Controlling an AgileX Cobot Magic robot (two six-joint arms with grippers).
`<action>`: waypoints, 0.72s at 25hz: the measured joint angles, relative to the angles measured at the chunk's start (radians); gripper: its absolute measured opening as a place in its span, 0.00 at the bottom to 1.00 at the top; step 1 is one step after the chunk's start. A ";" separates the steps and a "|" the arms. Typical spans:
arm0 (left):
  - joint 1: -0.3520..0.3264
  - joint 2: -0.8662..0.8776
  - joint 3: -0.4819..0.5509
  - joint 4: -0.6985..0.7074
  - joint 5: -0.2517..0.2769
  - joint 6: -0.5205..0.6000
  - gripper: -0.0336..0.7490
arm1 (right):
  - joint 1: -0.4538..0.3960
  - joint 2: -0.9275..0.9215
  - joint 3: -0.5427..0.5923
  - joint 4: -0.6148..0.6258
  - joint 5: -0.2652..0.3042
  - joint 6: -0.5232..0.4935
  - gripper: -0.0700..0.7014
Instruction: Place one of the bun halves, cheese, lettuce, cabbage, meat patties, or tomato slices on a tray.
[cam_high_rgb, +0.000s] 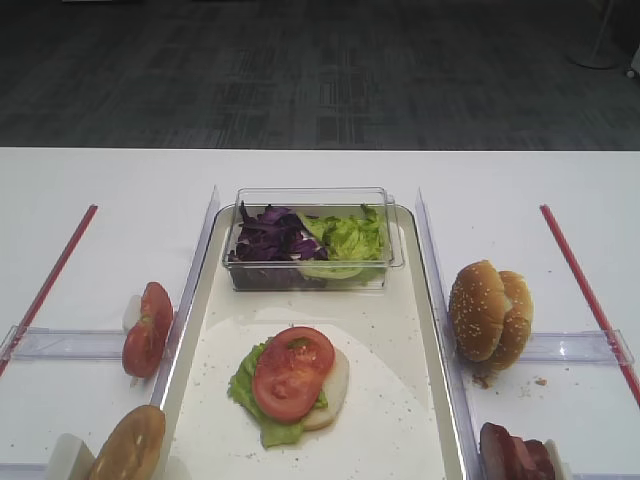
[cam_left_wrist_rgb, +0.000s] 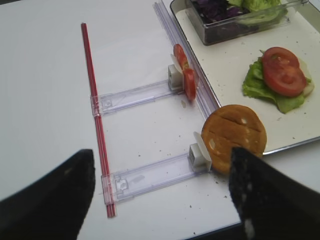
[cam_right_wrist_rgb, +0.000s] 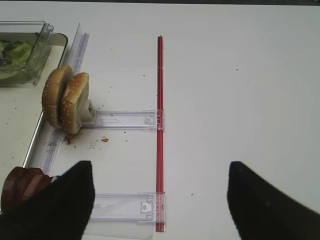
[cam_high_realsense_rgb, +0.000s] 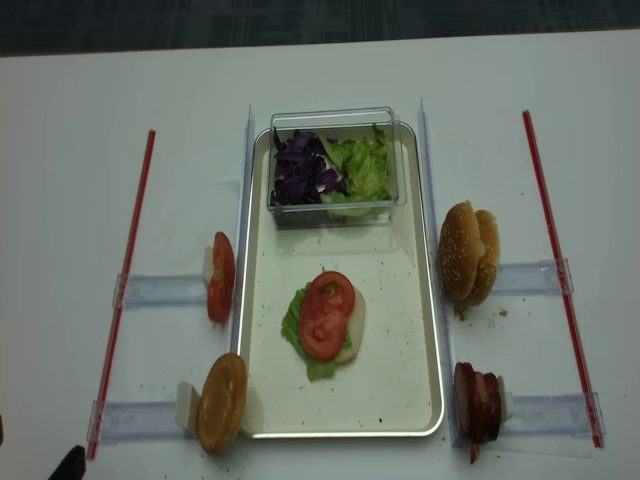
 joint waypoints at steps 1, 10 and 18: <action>0.000 0.000 0.000 0.000 0.000 0.000 0.69 | 0.000 0.000 0.000 0.000 0.000 0.000 0.83; 0.000 0.000 0.000 0.000 0.000 0.000 0.69 | 0.000 0.000 0.000 0.000 0.000 0.000 0.83; 0.000 -0.002 0.000 0.000 0.000 0.000 0.69 | 0.000 0.000 0.000 0.000 0.000 0.000 0.83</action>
